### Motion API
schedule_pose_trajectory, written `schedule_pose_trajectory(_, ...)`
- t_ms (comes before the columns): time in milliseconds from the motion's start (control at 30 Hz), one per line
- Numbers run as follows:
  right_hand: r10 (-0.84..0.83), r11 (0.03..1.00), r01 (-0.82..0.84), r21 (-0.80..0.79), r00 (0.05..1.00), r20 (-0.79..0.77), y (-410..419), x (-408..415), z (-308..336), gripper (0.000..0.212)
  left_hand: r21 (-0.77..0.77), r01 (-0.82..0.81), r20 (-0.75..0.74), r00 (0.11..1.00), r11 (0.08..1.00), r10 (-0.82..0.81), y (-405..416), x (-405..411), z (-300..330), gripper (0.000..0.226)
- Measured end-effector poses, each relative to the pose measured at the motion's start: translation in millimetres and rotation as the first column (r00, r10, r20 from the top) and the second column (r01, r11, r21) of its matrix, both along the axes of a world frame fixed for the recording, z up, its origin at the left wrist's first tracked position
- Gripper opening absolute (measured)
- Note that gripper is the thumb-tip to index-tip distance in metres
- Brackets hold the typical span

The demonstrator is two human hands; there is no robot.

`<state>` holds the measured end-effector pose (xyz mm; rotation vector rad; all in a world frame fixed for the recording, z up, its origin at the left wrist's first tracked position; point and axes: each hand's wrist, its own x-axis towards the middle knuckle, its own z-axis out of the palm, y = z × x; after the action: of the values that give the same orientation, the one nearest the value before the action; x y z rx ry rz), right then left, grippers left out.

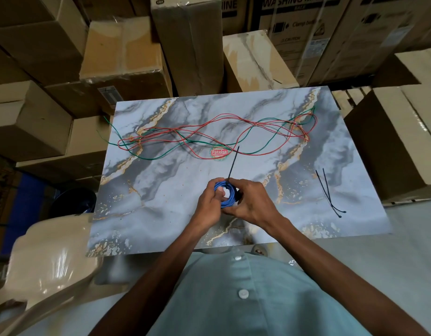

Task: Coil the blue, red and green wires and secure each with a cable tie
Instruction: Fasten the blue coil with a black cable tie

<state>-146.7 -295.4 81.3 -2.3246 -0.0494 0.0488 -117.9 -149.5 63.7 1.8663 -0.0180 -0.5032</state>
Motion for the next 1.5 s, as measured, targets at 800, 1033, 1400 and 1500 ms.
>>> schedule_pose_trajectory(800,-0.188,0.8,0.371,0.472,0.901,-0.391,-10.2,7.4,-3.2,0.033,-0.338,-0.271,-0.351,0.925,0.901,0.146,-4.0,15.1,-5.3,0.03)
schedule_pose_trajectory(1033,-0.232,0.794,0.417,0.444,0.881,-0.413,-6.8,10.2,-11.4,0.033,-0.278,-0.353,-0.505,0.845,0.893,0.177,-1.0,22.7,-1.4,0.024)
schedule_pose_trajectory(1400,-0.122,0.829,0.34,0.444,0.885,-0.45,-8.1,7.3,-26.3,0.036,0.182,-0.077,-0.069,0.993,0.98,0.091,-2.9,14.7,-15.3,0.025)
schedule_pose_trajectory(1500,-0.204,0.883,0.351,0.313,0.885,-0.419,-10.8,13.1,-21.0,0.047,0.242,-0.02,0.026,1.0,0.97,0.014,-3.0,10.0,-12.6,0.025)
